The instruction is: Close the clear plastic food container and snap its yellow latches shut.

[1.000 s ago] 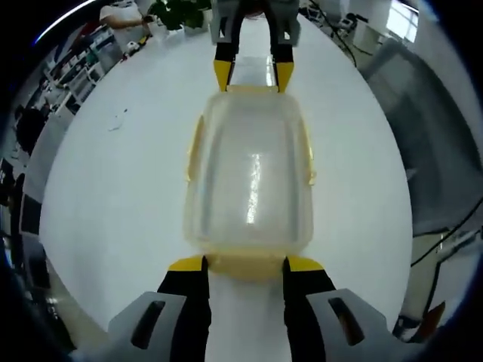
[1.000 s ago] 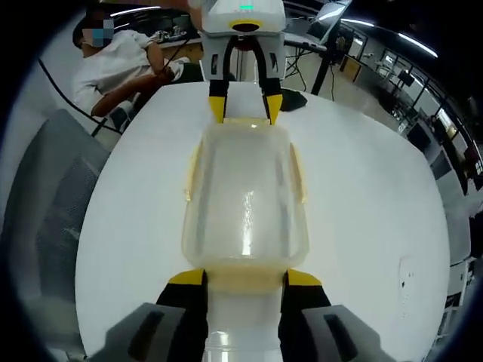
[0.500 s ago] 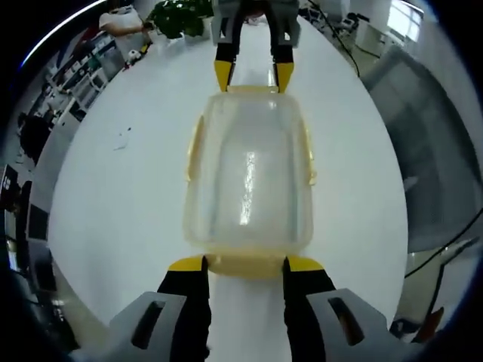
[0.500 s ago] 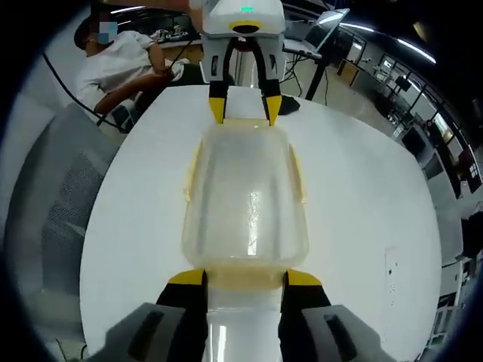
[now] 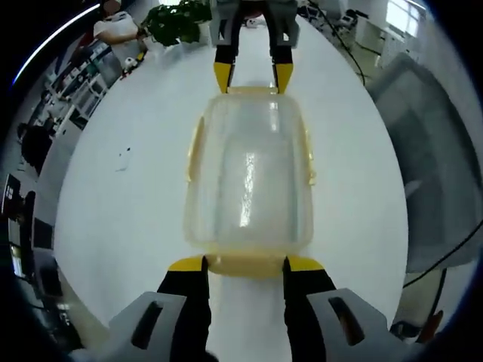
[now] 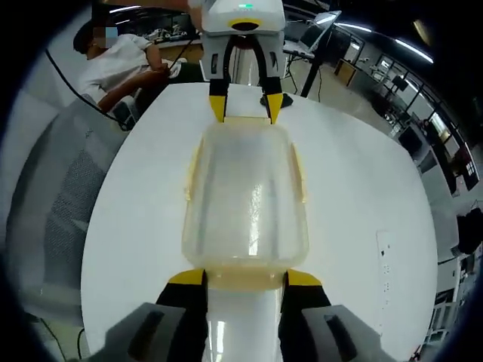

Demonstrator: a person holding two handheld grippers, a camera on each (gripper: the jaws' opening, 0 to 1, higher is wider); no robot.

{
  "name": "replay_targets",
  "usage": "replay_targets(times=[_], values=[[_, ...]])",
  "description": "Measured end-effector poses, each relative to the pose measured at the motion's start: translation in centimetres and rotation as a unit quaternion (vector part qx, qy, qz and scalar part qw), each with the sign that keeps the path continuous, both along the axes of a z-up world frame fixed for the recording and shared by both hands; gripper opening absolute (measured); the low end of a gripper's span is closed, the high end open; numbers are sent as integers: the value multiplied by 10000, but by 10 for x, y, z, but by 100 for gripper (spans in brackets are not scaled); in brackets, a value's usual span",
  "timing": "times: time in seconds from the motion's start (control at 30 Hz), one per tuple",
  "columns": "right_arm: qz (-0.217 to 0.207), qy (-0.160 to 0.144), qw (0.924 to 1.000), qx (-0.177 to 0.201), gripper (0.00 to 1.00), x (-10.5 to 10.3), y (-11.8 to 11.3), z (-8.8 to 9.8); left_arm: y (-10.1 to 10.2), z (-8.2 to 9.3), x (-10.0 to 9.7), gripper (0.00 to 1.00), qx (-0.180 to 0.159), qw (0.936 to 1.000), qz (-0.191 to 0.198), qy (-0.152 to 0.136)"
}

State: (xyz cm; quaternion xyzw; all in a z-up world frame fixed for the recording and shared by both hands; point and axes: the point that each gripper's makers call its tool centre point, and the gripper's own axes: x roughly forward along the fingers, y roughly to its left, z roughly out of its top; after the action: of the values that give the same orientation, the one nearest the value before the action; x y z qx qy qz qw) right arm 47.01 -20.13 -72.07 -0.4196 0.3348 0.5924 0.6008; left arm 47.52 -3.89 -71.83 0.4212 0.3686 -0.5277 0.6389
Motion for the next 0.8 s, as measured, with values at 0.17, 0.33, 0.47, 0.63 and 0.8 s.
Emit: replay_targets(times=[0.17,0.33,0.47,0.63,0.8], values=[[9,-45,10000,-18,34,2,-10,2,-11,-2,2,35,-3,10000,31,-24],[19,-98,9999,-33,34,3,-24,3,-24,1,2,35,-61,10000,68,-35],[18,-96,10000,-18,34,5,-32,4,-32,3,3,35,-72,9999,78,-64],[45,-107,9999,2,34,7,-42,5,-42,5,4,35,-76,9999,103,-64],[63,-82,9999,12,34,8,-53,6,-54,5,5,35,-138,9998,149,-42]])
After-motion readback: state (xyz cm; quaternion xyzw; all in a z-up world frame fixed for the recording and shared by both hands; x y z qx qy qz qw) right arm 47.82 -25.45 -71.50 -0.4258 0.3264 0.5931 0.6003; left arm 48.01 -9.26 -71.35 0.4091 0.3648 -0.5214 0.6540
